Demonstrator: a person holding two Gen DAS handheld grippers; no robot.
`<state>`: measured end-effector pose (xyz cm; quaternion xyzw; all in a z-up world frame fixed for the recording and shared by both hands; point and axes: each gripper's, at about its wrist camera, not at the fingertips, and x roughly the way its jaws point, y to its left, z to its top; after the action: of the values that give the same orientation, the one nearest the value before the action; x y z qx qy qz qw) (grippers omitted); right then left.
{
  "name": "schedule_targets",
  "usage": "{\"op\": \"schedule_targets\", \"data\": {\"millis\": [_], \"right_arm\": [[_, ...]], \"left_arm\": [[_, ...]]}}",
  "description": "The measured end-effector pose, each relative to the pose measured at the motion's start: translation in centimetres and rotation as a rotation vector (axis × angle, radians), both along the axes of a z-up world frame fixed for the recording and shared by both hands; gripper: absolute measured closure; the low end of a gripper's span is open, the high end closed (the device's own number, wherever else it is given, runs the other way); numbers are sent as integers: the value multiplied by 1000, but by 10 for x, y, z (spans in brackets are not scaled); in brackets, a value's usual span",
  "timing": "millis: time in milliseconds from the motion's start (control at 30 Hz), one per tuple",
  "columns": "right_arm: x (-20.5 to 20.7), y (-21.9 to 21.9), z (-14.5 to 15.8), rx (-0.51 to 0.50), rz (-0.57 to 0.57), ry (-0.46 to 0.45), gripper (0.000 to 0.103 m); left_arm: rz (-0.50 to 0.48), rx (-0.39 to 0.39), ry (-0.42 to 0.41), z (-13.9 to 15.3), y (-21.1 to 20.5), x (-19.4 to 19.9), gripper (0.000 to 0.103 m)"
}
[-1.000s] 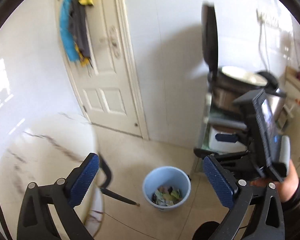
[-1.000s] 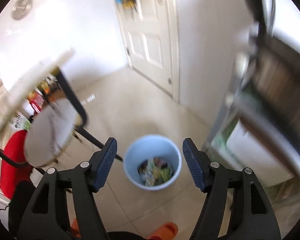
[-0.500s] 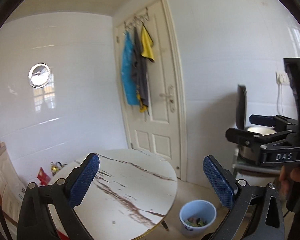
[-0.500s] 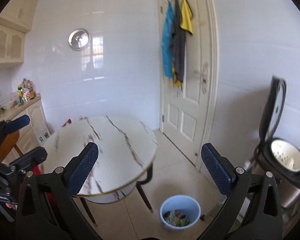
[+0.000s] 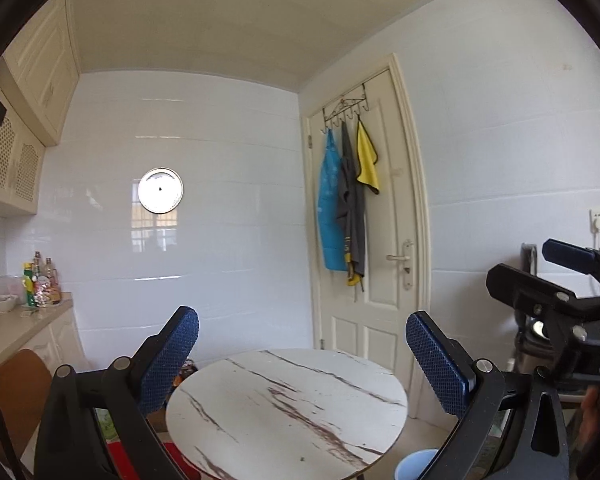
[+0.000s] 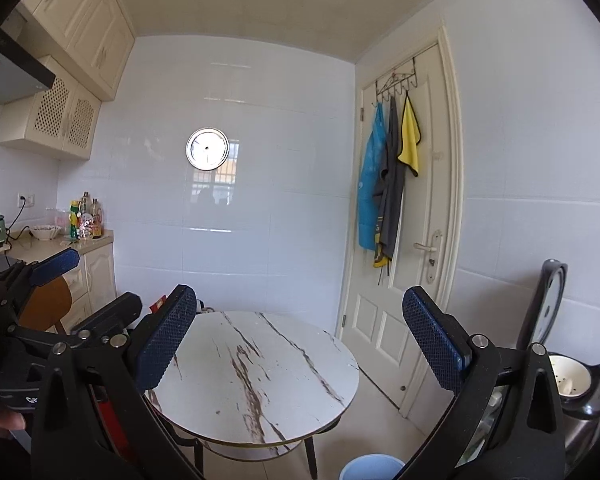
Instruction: Collect trash
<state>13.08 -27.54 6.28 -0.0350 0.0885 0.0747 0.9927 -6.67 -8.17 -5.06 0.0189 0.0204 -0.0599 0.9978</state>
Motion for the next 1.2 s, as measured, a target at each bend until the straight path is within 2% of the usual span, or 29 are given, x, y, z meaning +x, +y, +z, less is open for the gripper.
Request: {"op": "schedule_targets", "data": {"millis": [267,600,767,1200], "right_arm": [[-13,20,-19,26,-19,-27,0],[-19,6,-27,28,-95,-28,0],[-20,13,-31,29,-57,-16,0],[-19,7,-32,35,-52,-11,0]], "left_arm": [[36,27,22,-12,-25,-33,0],[54,-15,25,-4,-41,24,0],[68,-7,25,-4,-44,35,0],[85,-5,16,-6,-42,43,0]]}}
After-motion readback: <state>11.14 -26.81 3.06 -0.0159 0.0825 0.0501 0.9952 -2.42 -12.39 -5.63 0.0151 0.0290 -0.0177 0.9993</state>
